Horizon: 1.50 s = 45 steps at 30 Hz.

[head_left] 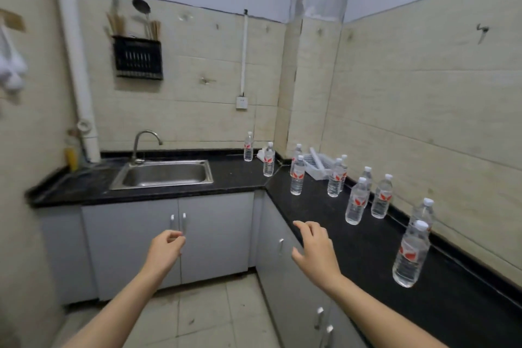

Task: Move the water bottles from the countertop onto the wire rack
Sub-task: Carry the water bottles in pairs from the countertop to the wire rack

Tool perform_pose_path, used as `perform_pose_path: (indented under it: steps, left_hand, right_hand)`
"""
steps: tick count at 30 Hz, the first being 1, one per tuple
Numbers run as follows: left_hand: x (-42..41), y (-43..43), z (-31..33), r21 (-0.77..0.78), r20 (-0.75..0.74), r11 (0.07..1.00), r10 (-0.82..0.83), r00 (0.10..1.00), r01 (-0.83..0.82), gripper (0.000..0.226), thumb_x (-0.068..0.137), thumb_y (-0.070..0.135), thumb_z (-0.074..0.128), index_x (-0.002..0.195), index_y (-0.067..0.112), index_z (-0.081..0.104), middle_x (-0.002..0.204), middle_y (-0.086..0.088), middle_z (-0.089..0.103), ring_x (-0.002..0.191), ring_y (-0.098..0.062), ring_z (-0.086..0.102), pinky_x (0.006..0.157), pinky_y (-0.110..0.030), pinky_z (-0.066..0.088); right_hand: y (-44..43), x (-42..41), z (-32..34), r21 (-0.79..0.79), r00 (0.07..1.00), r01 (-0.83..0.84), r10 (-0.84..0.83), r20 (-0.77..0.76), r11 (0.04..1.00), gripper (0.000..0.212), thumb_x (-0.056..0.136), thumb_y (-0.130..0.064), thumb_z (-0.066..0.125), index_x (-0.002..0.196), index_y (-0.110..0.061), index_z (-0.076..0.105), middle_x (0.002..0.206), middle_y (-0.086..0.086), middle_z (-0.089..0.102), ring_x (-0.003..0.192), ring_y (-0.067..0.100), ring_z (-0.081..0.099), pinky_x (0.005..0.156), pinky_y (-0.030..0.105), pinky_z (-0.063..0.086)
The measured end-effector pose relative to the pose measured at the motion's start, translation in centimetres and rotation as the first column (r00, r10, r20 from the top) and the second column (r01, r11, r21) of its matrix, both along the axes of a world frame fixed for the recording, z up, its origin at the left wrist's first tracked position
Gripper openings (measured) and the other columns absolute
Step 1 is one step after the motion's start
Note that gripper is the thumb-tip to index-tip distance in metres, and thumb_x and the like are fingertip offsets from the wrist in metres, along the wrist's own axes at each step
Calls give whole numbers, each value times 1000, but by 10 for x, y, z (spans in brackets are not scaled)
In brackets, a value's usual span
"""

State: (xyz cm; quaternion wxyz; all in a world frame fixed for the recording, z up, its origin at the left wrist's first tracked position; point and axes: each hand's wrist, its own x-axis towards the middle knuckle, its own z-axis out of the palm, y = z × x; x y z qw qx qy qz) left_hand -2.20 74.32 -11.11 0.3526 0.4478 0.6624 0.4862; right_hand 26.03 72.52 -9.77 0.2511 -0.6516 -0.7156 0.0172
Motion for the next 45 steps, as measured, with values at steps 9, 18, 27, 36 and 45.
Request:
perform_pose_path:
  steps: [9, 18, 27, 36, 45]
  left_hand:
    - [-45, 85, 5, 38, -58, 992, 121, 991, -119, 21, 89, 7, 48, 107, 0, 56, 100, -18, 58, 79, -22, 52, 65, -29, 38]
    - [-52, 165, -46, -69, 35, 983, 175, 984, -172, 21, 90, 6, 47, 108, 0, 56, 98, -15, 56, 75, -21, 52, 67, -30, 38]
    - [-132, 255, -95, -145, 114, 943, 316, 942, -299, 20, 89, 3, 46, 105, -4, 57, 87, -15, 57, 70, -23, 50, 56, -27, 33]
    - [-220, 397, -103, -125, 186, 957, 283, 941, -263, 23, 92, 1, 43, 107, -8, 56, 76, -12, 55, 70, -23, 48, 57, -26, 32]
    - [-182, 533, -137, -193, 194, 976, 138, 971, -100, 25, 93, 5, 43, 110, -7, 56, 96, -14, 56, 90, -27, 52, 77, -30, 36]
  right_hand:
    - [124, -28, -28, -96, 991, -82, 70, -118, 992, 56, 87, -24, 55, 138, -19, 32, 137, 7, 38, 127, 23, 35, 104, 33, 32]
    - [236, -72, -50, -204, 976, -204, 183, -114, 958, 55, 87, -25, 54, 137, -20, 31, 137, 6, 37, 128, 23, 35, 104, 32, 32]
    - [350, -149, -74, -260, 970, -229, 197, -145, 938, 55, 86, -23, 55, 136, -17, 34, 136, 8, 38, 128, 24, 35, 104, 33, 33]
    - [462, -191, -74, -265, 956, -79, -2, -292, 961, 58, 82, -13, 61, 135, -11, 37, 133, 13, 39, 127, 26, 39, 102, 30, 30]
    - [554, -150, -103, -319, 921, 78, -191, -340, 944, 59, 82, -11, 63, 135, -9, 37, 136, 15, 38, 129, 27, 37, 104, 32, 30]
